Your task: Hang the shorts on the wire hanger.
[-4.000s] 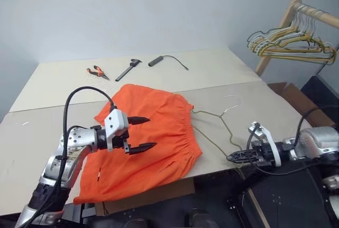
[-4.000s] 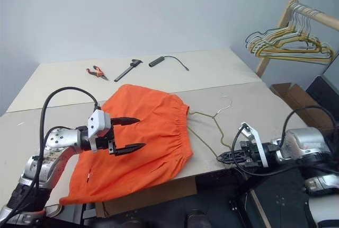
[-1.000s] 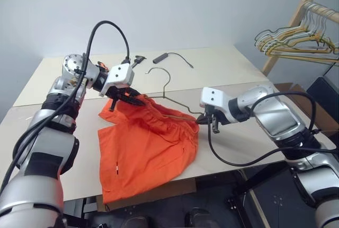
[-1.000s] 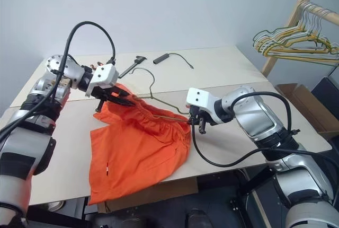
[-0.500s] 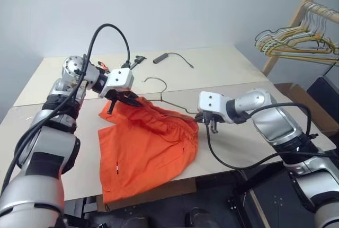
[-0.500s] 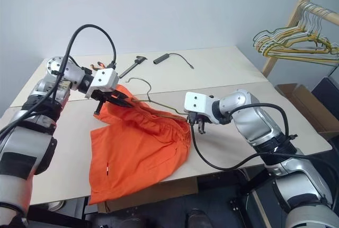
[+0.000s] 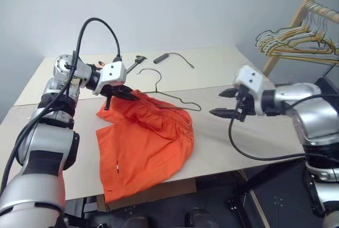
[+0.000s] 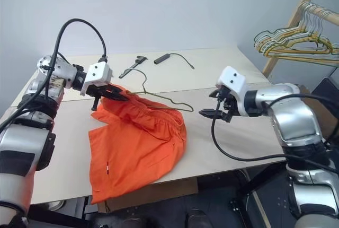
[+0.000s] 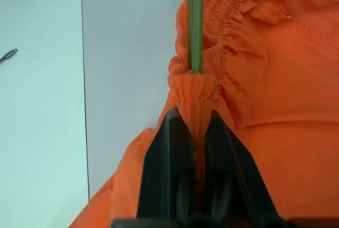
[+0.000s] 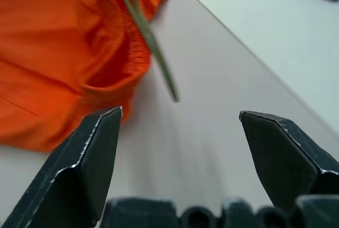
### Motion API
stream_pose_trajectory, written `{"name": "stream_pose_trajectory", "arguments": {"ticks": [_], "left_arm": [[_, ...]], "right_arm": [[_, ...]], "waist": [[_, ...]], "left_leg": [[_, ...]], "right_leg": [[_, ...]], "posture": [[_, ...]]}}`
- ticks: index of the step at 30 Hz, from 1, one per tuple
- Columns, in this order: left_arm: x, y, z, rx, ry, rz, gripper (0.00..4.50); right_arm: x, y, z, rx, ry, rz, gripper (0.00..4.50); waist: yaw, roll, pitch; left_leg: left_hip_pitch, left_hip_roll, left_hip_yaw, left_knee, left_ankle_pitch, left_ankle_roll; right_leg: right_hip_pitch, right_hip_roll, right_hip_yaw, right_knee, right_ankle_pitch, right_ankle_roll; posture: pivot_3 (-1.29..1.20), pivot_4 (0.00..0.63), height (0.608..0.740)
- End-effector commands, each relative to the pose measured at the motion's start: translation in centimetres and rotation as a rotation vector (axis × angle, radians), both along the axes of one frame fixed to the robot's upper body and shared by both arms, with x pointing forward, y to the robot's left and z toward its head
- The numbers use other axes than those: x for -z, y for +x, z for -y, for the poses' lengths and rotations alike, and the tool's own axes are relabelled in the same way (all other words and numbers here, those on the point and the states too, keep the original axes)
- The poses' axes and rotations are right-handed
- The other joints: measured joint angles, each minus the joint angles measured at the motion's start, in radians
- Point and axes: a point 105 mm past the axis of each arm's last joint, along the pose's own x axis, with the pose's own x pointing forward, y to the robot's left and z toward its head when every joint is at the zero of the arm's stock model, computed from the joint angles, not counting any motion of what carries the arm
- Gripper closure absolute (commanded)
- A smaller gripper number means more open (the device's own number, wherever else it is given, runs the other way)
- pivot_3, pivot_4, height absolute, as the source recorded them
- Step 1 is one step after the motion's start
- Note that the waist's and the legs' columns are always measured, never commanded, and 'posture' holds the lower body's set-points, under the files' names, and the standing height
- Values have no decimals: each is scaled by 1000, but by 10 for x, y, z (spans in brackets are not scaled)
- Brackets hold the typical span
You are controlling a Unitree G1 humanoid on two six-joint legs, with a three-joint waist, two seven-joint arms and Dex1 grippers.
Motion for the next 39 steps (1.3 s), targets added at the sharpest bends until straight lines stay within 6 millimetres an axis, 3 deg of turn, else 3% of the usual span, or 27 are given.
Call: {"name": "stream_pose_trajectory", "arguments": {"ticks": [1,5,10,13,19,24,31,39], "left_arm": [[-22,3,2,3,-27,78,4500],[-22,3,1,1,-28,78,4500],[-21,3,-1,-1,-27,78,4500],[-21,3,-1,-4,-30,79,4500],[-22,1,-4,-6,-34,77,4500],[-24,-3,-12,1,-46,72,4500],[-27,-13,-17,46,-31,93,4500],[-31,-20,-14,85,-85,94,4500]], "right_arm": [[21,-9,-20,26,53,-75,300],[54,-5,-40,111,76,-155,300],[73,-1,-57,153,107,-198,300],[76,1,-60,173,139,-223,806],[82,14,-55,272,176,-251,2774],[74,23,-38,324,221,-250,4468],[44,28,-9,260,375,-290,4468],[48,38,9,225,287,-314,4468]], "waist": [[-5,0,0],[-19,0,0],[-23,0,0],[-22,0,0],[-23,0,0],[-23,0,0],[-23,0,0],[-22,0,0]], "left_leg": [[0,0,0,1,0,0],[0,0,0,6,0,0],[2,0,-1,8,0,0],[1,0,-1,7,0,0],[0,0,-1,8,0,0],[0,0,-2,7,0,0],[1,0,-5,7,0,0],[2,0,-4,7,0,1]], "right_leg": [[0,0,0,1,0,0],[-1,0,1,9,0,0],[0,0,2,12,0,0],[0,0,2,12,0,0],[0,0,2,11,0,0],[0,0,2,12,0,0],[0,0,3,12,0,0],[0,0,4,12,0,0]], "posture": [[-34,0,740],[-29,0,740],[-23,0,740],[-21,0,740],[-13,0,740],[-13,0,740],[1,0,740],[0,0,740]]}}
